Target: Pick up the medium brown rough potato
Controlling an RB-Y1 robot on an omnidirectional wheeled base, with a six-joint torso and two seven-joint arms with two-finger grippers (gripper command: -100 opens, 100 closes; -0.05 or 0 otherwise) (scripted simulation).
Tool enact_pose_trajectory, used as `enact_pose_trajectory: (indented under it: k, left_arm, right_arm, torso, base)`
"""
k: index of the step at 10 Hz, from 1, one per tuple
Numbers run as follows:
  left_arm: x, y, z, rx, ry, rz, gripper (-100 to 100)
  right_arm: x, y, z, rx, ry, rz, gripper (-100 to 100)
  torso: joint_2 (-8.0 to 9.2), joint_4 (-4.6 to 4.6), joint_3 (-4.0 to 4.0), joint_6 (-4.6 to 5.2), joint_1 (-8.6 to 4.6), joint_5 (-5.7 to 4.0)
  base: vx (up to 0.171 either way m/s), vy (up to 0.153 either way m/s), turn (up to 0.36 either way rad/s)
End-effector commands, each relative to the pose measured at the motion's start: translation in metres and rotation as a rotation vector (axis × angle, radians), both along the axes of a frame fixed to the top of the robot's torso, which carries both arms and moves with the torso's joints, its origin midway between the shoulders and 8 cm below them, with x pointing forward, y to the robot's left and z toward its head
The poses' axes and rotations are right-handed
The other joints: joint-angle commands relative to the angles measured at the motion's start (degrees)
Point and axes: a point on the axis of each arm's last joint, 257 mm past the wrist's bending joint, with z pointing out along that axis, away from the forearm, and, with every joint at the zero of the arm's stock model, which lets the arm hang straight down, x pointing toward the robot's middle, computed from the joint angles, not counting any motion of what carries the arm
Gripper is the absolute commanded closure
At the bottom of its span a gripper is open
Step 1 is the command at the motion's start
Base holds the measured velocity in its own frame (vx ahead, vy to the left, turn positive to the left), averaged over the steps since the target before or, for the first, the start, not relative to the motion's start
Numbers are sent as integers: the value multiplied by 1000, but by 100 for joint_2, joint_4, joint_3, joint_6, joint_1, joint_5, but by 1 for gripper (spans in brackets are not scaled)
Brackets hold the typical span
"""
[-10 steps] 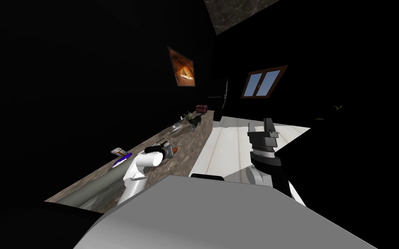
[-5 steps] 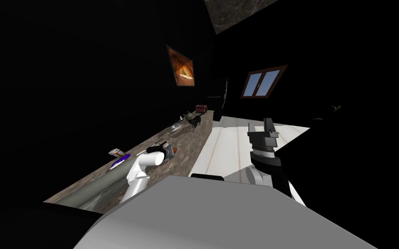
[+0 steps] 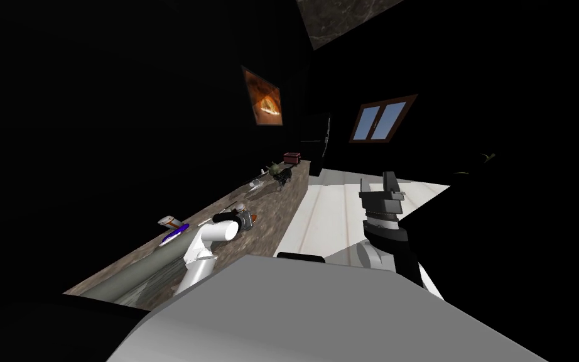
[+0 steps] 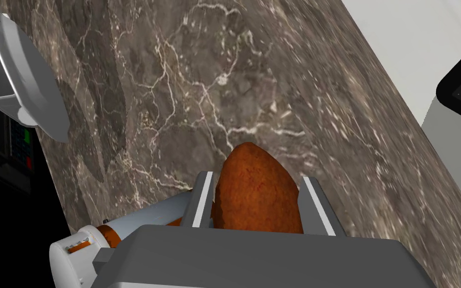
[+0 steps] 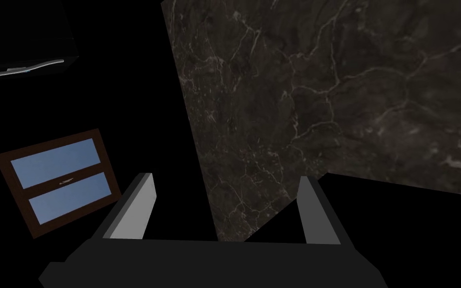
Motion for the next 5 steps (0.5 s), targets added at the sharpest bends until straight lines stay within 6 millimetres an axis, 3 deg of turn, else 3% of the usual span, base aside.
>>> enact_pose_trajectory:
  k: [1, 2, 4, 5]
  left_arm:
    - [0, 0, 0, 0, 0, 0, 0]
    - [-3, -1, 7, 1, -1, -3, 100]
    - [-4, -2, 8, 1, -3, -4, 100]
    - [-4, -3, 8, 0, -2, -4, 0]
  right_arm:
    - [0, 0, 0, 0, 0, 0, 0]
    - [0, 0, 0, 0, 0, 0, 0]
    - [0, 0, 0, 0, 0, 0, 0]
    - [0, 0, 0, 0, 0, 0, 0]
  torso:
    - [0, 0, 0, 0, 0, 0]
    - [0, 0, 0, 0, 0, 0]
    - [10, 2, 6, -2, 1, -1]
    - [10, 1, 6, -4, 1, -1]
  base:
    - [0, 0, 0]
    - [-9, 3, 20]
    - [-12, 6, 8]
    - [0, 0, 0]
